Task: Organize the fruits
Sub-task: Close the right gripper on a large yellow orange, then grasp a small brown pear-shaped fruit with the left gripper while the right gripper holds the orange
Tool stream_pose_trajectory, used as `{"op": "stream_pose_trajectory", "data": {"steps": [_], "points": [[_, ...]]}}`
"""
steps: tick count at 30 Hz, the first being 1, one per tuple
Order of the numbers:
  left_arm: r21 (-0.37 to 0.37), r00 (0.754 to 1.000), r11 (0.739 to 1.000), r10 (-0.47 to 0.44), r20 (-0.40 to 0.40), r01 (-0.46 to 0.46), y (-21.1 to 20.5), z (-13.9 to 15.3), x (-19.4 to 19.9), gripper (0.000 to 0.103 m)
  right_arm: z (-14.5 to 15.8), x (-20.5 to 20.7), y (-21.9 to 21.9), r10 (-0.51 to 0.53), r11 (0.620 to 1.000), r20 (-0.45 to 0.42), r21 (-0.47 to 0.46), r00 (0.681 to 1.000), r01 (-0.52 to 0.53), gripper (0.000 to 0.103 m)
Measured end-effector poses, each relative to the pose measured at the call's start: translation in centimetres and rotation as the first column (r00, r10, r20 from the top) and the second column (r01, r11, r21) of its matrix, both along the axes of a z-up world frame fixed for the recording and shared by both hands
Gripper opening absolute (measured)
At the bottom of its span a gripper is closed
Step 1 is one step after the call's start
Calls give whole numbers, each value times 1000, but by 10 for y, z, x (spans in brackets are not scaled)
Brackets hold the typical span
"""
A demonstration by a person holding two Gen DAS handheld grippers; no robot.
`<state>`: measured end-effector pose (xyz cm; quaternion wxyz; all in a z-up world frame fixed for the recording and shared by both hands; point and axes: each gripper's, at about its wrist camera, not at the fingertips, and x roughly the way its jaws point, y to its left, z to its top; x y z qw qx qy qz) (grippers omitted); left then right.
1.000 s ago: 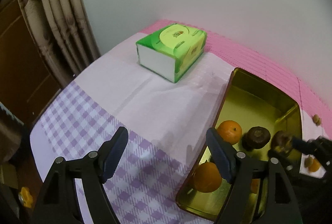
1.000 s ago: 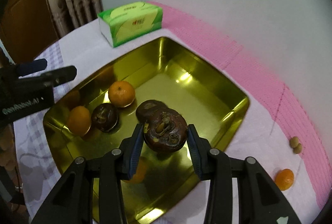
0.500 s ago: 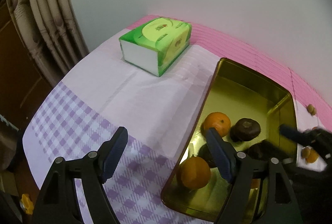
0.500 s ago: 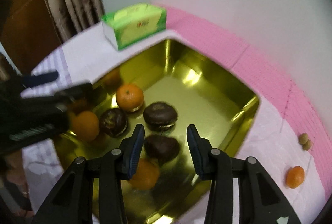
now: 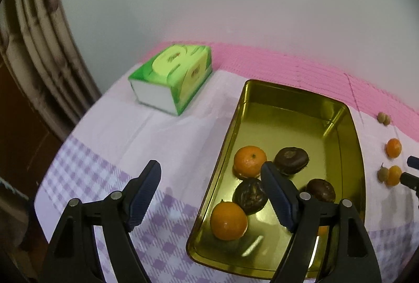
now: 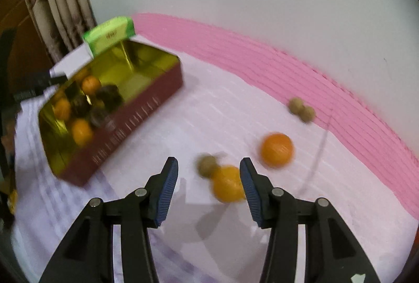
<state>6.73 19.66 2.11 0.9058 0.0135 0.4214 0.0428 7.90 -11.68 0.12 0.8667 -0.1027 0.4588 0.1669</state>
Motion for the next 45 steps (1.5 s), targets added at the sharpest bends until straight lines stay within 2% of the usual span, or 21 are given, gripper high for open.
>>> {"op": "stream_pose_trajectory", "data": {"steps": [6,11,14,16,22,27,31,36,38,41,45], "points": [[52,998,997,-66,-2,66,-23,10,-2,79,-21,3,-21,71,996,-52,-50,996,-73,47],[60,992,991,-116,-38,119,-44,12,-6,82,-37,12,-22,102,994,-67,-21,993,-104,47],[64,987,986,-151,-59,155,-61,9,-9,82,-44,14,-20,97,995,-62,4,993,-97,37],[77,983,981,-173,-67,178,-73,7,-10,82,-46,14,-19,86,996,-50,20,995,-85,37],[47,976,976,-210,-62,213,-105,8,-11,82,-46,5,-27,16,999,-21,40,1000,-15,36],[37,958,958,-281,-59,284,-144,10,-13,82,-40,-2,-61,-152,988,39,44,988,150,35],[43,939,939,-340,-55,342,-177,10,-14,82,-35,2,-102,-302,953,84,30,949,301,35],[61,922,922,-377,-86,383,-211,-6,-6,82,-36,10,-136,-429,903,105,18,897,430,35],[47,915,917,-390,-101,396,-223,-12,0,82,-40,12,-141,-455,889,108,2,884,457,35],[30,909,912,-404,-103,409,-236,-17,7,82,-50,12,-147,-452,891,92,-10,888,454,36],[16,899,902,-428,-89,431,-246,-22,9,82,-53,9,-148,-446,893,116,-1,887,449,36]]}}
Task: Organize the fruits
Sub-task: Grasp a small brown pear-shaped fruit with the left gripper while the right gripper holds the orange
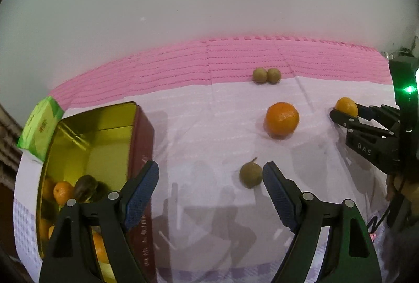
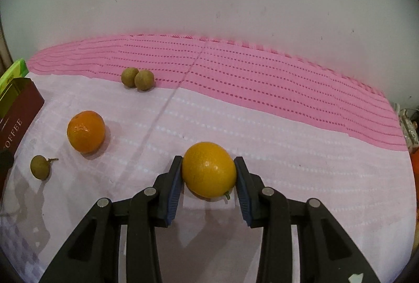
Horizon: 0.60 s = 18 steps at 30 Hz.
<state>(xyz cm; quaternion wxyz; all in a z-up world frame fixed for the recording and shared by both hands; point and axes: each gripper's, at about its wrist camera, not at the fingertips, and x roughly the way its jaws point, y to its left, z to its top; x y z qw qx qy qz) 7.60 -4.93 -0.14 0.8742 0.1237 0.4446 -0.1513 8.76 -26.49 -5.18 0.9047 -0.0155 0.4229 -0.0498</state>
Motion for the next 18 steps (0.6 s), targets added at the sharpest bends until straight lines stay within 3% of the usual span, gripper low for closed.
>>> {"op": "stream_pose_trajectory", "data": {"steps": [6,10,18], "points": [[-2,999,999,-36,-38,36,-8,-13,2,77,-4,-1,-12,0,999,1,54,1000,0,36],[4,996,998,-59,-66,59,-20,-21,8,63,-2,0,-12,0,999,0,52,1000,0,36],[-17,993,998,-60,-103,59,-32,-31,17,50,-2,0,-10,0,999,0,51,1000,0,36]]}}
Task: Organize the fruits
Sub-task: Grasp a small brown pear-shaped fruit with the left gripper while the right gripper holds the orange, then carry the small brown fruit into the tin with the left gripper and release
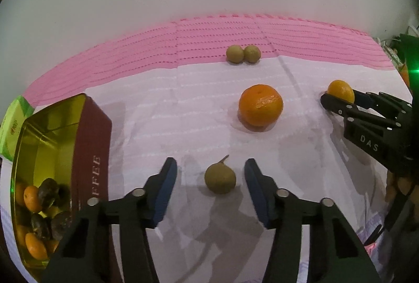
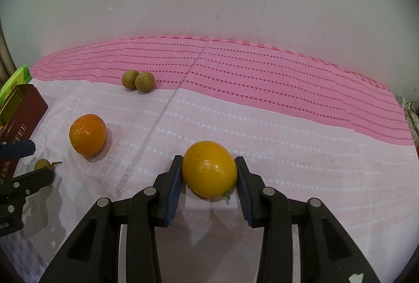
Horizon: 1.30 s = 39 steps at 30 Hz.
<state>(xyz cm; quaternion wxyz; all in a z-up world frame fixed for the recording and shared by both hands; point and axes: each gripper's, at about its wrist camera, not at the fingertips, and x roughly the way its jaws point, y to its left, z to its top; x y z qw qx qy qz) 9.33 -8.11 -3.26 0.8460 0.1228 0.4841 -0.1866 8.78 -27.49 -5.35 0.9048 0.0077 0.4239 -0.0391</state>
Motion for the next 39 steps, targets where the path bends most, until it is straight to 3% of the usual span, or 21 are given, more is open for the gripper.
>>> {"op": "stream_pose_trajectory", "data": {"steps": [4,9,27,39], "points": [[-20,1000,1000,5,-23,-5,0,-3,3,33,0,1,0,0,1000,0,1,1000,0,37],[-31,999,1000,5,-37,-6,1,-8,-2,26,0,1,0,-1,1000,0,2,1000,1,37],[-53,1000,998,24,3,-24,17,15,-9,26,1,2,0,1,1000,-2,-9,1000,-1,36],[-72,983,983,172,59,-168,82,48,-2,26,1,2,1,2,1000,-2,-18,1000,-2,36]]}}
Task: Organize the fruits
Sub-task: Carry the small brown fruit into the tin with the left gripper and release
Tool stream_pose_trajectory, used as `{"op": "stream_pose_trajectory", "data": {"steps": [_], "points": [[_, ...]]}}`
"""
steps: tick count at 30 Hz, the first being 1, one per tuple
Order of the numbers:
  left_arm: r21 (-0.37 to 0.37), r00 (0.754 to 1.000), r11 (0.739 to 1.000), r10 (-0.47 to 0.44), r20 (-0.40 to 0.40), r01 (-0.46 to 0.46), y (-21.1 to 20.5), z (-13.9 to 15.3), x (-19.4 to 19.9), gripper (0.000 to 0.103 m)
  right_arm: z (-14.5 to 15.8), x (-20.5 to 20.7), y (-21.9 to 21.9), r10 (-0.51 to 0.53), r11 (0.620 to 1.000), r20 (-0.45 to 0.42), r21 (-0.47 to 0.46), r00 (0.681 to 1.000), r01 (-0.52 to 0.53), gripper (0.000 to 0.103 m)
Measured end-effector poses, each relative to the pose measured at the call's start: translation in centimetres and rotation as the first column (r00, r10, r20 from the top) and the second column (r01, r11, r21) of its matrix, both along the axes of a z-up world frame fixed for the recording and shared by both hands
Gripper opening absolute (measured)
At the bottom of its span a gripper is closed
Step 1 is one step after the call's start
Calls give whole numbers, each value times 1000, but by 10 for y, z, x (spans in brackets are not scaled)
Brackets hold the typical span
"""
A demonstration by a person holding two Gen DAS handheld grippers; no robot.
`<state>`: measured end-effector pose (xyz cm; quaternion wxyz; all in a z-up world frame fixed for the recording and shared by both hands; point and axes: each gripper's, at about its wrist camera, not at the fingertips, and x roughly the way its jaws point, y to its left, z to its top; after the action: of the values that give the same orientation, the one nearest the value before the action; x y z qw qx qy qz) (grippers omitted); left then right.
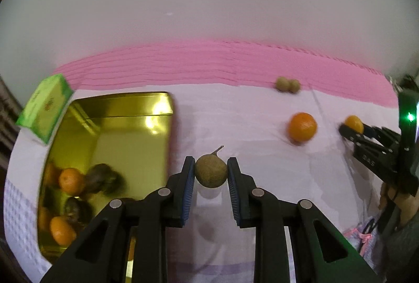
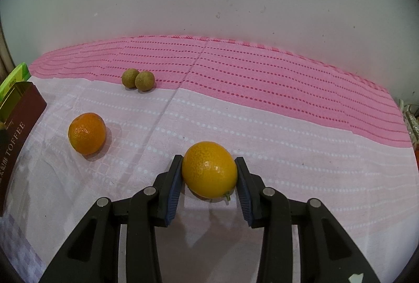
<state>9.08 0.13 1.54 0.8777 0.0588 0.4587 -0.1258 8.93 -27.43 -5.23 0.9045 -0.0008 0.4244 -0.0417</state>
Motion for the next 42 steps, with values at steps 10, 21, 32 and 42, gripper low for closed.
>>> {"op": "stream_pose_trajectory", "data": {"steps": [10,21,32,42], "points": [[46,990,989,138,6,-138,78,1,15,26,-1,1,2,2,1000,0,-12,1000,-2,36],[40,979,979,202,-24,-201,128,-15,26,26,-1,0,3,2,1000,0,-26,1000,-2,36],[34,968,969,247,-44,-246,140,-19,27,26,-1,2,3,2,1000,0,-30,1000,-2,36],[41,967,968,249,-48,-247,141,-23,25,26,-1,0,4,3,999,2,-37,1000,-3,36]]}}
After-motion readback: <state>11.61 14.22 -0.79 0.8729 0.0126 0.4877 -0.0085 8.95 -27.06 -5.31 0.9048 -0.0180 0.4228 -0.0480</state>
